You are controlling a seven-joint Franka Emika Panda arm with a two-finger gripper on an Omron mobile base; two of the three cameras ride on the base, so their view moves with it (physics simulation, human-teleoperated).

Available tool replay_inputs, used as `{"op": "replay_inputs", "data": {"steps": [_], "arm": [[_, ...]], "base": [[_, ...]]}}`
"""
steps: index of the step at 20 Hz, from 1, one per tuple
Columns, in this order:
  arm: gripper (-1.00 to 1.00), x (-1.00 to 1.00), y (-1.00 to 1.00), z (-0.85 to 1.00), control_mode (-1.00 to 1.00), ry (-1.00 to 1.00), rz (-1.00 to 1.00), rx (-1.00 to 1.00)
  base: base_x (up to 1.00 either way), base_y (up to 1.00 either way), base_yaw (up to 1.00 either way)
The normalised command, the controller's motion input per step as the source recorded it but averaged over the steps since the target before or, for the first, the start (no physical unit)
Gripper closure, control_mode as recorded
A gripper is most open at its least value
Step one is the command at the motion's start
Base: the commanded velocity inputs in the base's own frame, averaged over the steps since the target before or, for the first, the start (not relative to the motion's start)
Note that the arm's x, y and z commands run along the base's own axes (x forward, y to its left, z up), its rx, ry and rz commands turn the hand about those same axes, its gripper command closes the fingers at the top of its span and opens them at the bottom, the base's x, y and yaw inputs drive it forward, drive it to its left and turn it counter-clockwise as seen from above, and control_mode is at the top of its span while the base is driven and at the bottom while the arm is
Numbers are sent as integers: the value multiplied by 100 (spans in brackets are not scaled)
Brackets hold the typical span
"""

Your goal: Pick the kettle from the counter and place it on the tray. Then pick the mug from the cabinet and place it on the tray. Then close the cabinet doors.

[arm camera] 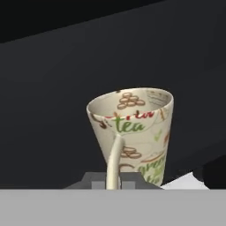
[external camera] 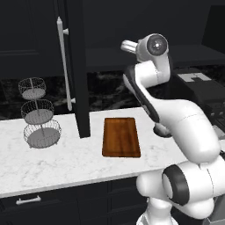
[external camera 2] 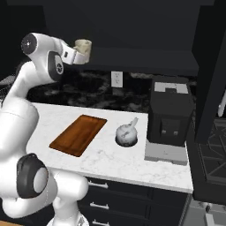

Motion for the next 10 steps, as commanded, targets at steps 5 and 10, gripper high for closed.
{"op": "replay_inputs", "data": {"steps": [5, 10], "arm": [[100, -97, 6, 8, -100, 3, -14, 7], [100, -83, 20, -20, -100, 7, -10, 0]], "base": [[0, 0, 0], [0, 0, 0]]}}
